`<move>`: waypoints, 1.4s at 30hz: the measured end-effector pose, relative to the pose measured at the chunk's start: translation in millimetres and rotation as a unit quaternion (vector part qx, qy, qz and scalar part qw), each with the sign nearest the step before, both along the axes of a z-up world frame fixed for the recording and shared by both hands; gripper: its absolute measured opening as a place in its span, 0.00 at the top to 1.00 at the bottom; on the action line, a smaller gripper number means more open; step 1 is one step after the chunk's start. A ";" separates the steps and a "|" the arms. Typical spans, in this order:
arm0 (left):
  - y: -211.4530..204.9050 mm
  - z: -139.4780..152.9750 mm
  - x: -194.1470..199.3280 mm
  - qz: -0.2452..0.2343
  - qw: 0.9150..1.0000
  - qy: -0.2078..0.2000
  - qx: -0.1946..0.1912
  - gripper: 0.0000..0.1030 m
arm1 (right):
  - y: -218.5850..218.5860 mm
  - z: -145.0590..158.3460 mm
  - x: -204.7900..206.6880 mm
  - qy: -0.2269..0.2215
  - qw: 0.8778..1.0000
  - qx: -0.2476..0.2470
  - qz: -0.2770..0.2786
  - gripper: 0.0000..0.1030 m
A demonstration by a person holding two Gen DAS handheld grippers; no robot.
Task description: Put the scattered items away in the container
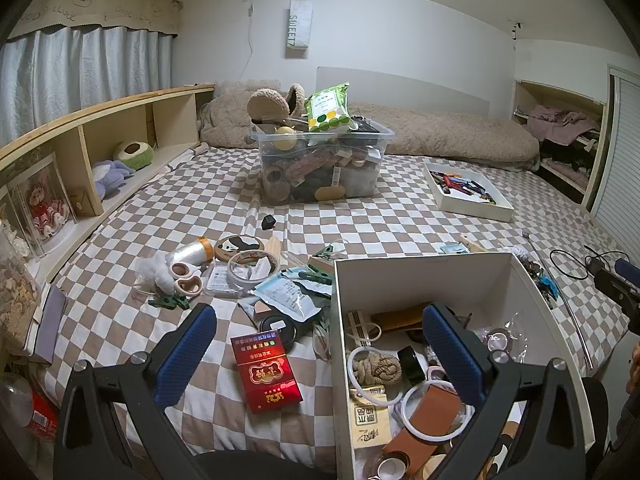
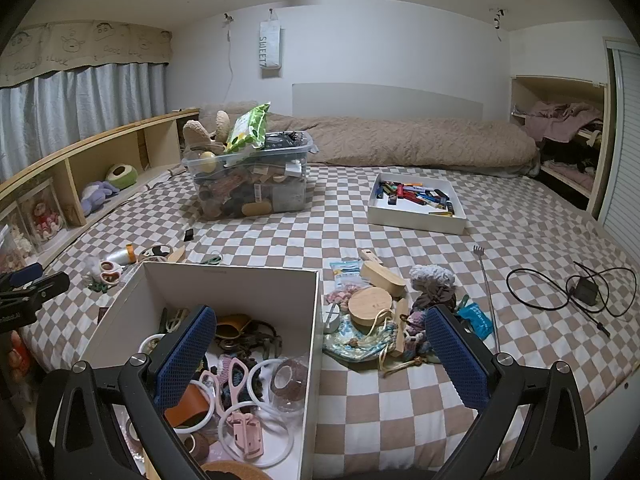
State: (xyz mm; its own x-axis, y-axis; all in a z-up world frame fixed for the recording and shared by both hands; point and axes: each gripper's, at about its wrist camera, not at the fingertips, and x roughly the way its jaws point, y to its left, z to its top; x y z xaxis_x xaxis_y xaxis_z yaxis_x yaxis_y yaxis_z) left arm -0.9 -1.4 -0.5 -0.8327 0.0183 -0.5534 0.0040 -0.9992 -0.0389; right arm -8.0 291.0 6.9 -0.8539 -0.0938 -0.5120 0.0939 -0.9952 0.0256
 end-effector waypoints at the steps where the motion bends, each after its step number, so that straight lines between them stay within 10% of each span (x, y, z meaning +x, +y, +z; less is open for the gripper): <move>1: -0.1 0.0 -0.1 0.000 1.000 0.000 0.000 0.00 | -0.7 0.9 0.4 0.000 1.000 0.000 0.000 0.00; 42: -10.8 -6.3 -5.5 0.003 1.000 -0.004 0.000 0.00 | -4.4 -1.1 -1.3 -0.005 1.000 0.001 -0.001 0.00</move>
State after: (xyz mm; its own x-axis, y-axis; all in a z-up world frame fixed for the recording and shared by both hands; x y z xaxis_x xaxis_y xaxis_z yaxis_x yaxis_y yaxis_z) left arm -6.5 -12.3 -6.8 -0.8288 0.0134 -0.5594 0.0103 -0.9992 -0.0392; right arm -9.3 286.6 5.9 -0.8490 -0.0917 -0.5204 0.0926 -0.9954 0.0243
